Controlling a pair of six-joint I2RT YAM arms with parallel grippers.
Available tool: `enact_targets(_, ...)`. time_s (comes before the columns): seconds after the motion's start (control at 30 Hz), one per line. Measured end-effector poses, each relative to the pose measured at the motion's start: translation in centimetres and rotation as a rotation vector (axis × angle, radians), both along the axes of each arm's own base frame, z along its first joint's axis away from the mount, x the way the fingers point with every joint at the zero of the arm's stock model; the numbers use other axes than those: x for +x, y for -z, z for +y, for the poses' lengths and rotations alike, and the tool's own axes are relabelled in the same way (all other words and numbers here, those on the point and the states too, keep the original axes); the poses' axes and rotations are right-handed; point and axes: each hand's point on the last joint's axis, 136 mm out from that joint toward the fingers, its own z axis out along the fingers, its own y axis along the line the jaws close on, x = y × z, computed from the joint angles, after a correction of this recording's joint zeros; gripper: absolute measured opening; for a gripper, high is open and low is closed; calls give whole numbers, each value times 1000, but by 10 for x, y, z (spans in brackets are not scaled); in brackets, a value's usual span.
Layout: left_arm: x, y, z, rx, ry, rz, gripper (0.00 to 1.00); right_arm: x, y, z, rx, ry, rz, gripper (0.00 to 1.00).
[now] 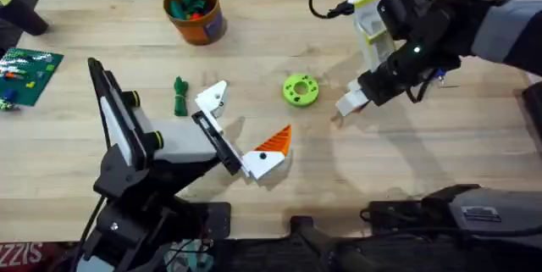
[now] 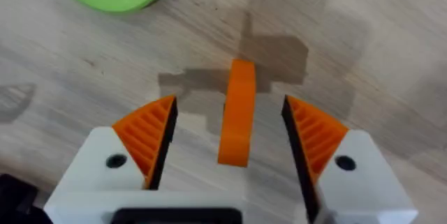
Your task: Pick up the gripper from the table and insert it into the empty holder that is missing its gripper. Then pick up a screw, insert it into the mounting hole, and use the screwdriver to tighten it. Finally, clean up the table by picking up the vegetable and placing it into the bucket.
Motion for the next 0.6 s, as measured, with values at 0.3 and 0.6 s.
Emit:
enact_targets(0.3, 0, 0, 0, 0, 0, 0, 994, 0, 0, -2, -14, 1, -3, 408)
enact_targets(0.6, 0, 0, 0, 0, 0, 0, 994, 2, 0, -3, -16, -4, -9, 21)
